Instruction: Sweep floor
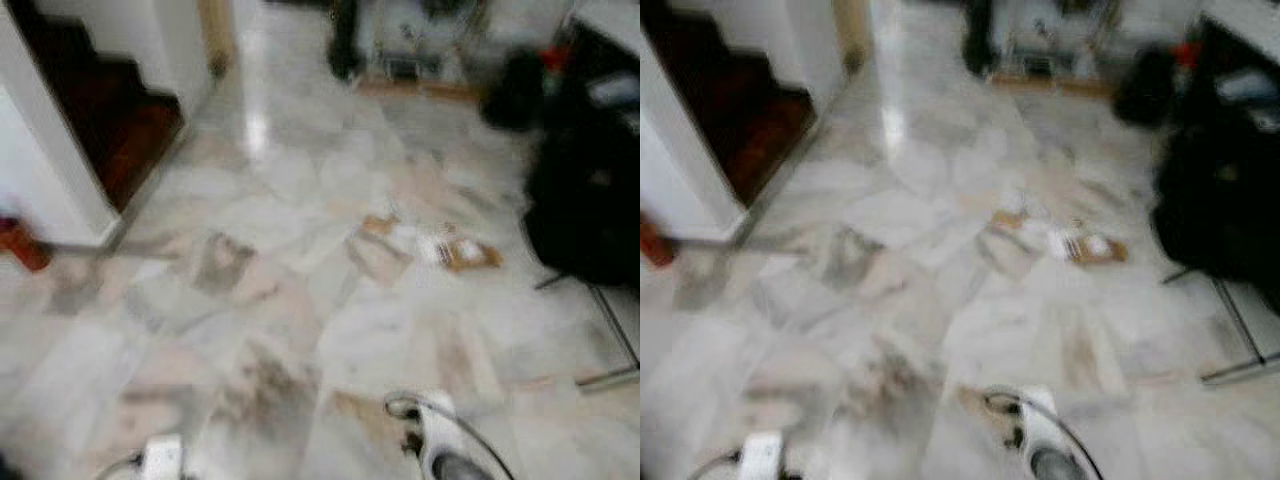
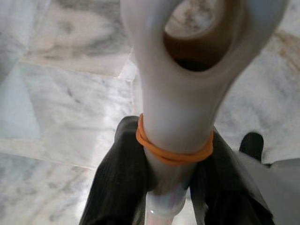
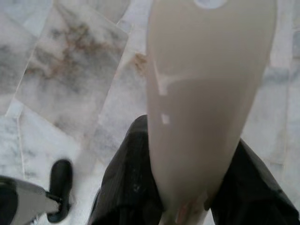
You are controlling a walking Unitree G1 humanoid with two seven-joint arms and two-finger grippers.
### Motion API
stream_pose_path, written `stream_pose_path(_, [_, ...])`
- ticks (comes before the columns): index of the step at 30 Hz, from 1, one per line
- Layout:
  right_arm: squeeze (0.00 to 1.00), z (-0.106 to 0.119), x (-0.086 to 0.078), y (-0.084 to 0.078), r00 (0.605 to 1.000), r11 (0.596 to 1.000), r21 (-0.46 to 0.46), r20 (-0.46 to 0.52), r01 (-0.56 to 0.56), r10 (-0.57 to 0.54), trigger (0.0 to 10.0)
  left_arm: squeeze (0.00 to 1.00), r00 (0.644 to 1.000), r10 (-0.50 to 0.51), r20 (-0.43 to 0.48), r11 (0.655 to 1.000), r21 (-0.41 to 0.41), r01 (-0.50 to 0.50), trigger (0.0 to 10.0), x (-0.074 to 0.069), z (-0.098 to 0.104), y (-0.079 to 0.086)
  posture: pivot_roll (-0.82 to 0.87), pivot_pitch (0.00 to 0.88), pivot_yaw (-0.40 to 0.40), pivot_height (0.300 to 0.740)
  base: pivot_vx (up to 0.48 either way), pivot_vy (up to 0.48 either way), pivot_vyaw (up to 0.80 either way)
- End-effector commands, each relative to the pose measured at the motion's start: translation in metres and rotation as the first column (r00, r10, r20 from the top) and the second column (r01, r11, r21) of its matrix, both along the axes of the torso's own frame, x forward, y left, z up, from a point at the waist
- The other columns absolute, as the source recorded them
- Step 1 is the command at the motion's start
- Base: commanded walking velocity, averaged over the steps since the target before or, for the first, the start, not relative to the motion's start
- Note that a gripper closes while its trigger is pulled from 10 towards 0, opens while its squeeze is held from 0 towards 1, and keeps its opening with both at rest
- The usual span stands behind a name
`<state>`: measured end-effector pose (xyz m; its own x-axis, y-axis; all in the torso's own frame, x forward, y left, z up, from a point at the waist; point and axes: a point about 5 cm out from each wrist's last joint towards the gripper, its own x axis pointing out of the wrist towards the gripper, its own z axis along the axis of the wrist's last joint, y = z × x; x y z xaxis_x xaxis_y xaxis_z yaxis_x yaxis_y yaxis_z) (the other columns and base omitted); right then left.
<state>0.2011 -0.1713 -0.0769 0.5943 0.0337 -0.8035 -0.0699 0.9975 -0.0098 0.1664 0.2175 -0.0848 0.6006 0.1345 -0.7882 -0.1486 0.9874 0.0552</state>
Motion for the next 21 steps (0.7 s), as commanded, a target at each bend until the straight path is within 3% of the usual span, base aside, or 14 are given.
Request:
stream_pose_path(1, [0.00,0.004,0.009,0.006,1.000,1.000,0.010,0.030,-0.007,0.007,10.0,0.00,0.999,0.034,0.003,0.999,-0.002,-0.034,10.0,-0.002,0.001,0.007,0.05,0.054,-0.080,0.740,0.000,0.000,0.00])
stream_pose_path(9, [0.00,0.005,0.010,0.004,0.999,0.999,0.011,0.040,0.031,-0.031,10.0,0.00,0.999,0.034,0.000,0.999,-0.010,-0.034,10.0,-0.006,0.000,0.012,0.05,0.047,-0.074,0.740,0.000,0.000,0.00])
stream_pose_path(21, [0.00,0.004,0.007,0.001,0.995,0.995,-0.015,0.031,0.094,-0.094,10.0,0.00,1.000,-0.005,-0.025,1.000,0.011,0.005,10.0,-0.016,0.002,0.033,0.05,0.029,-0.061,0.740,0.000,0.000,0.00])
